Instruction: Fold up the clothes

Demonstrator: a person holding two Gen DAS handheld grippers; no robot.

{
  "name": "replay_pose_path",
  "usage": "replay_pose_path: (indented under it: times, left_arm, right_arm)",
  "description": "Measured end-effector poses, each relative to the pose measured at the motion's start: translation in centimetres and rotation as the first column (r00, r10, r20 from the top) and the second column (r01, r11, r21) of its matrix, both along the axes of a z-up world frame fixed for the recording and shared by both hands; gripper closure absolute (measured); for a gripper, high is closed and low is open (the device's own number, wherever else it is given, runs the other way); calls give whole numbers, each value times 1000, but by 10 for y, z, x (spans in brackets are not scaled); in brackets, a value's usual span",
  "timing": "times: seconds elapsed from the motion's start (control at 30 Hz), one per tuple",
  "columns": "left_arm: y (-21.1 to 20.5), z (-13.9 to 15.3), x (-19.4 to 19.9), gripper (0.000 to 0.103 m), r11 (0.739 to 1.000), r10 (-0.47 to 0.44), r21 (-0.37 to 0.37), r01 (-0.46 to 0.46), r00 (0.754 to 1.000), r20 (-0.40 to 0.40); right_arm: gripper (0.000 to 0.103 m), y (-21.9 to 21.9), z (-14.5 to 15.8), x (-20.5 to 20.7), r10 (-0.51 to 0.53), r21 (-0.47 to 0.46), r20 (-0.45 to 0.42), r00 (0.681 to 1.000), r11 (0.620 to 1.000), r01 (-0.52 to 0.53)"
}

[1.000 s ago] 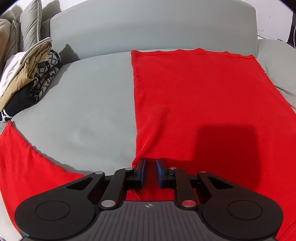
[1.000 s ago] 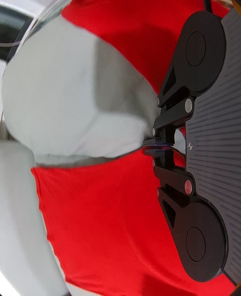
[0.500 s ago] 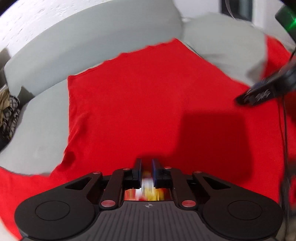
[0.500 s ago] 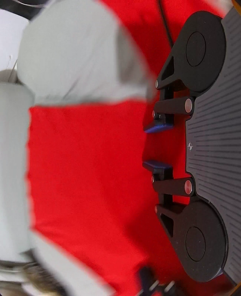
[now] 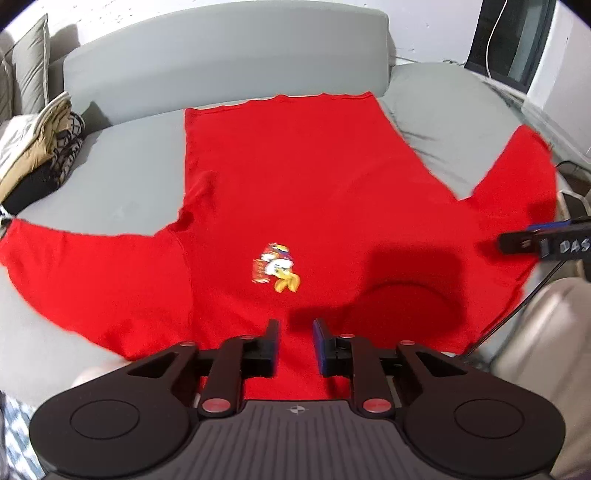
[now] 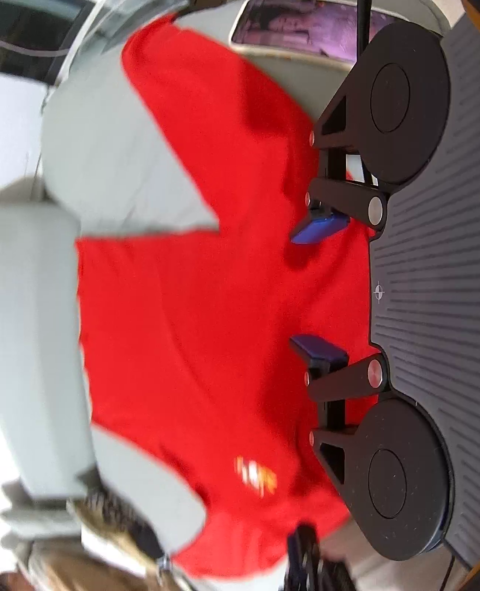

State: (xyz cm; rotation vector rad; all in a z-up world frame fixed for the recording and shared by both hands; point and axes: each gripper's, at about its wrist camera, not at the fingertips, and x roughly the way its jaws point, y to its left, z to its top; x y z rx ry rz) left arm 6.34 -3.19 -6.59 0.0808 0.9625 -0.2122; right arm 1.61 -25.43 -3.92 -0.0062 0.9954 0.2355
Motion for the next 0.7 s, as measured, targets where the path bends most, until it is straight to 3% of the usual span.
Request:
replay_pose_path:
  times: [0.07,0.17,0.2,0.23,0.3,0.33,0.4,0.47,0.53,0.63,0.7]
  left_arm:
    - [-4,-2,-1,59,1000,-9,11,9,1000,30]
    - [-2,-14,13,55,999,50,7,-51,996,80]
    - [-2,-18,18,57,998,69,1,-70,993,93]
    - [-4,-22,22,60,998,68,-10,-67,991,112]
    - [-13,-28,24,73,1000,17,-13,-15,989,147]
    - [-19,-32,25,82,1000,-16,-3,17,988,156]
    - [-30,-46,28,88,998,-64,31,61,991,121]
    - [-33,-62,27,89,998,-54,49,50,995,85]
    - [-39,-63,23,95,996,-67,71,62,996,66]
    - [-50,-60,9,97,984,-132,127,128,991,20]
    - [-49,-58,3,97,980,-154,117,158,987,-40]
  right_arm:
    - [22,7,2,-2,18,40,-16,1000,999,-18]
    - [25,23,-5,-3,10,57,-25,1000,998,-8]
    - [29,26,-14,2,-1,74,-20,1000,997,3]
    - [46,28,-20,5,-15,88,-20,1000,996,16]
    - [66,32,-37,18,-42,100,-36,998,994,45]
    - [66,35,-50,28,-54,102,-41,998,993,58]
    - [66,37,-65,35,-65,66,-60,996,995,69]
    - [64,40,-76,34,-38,29,-62,997,999,39]
    - [64,42,-82,30,-15,-2,-66,998,1000,15]
    - [64,41,-78,10,-22,-43,-90,996,999,18]
    - [64,35,-78,0,-54,-41,-160,986,998,48]
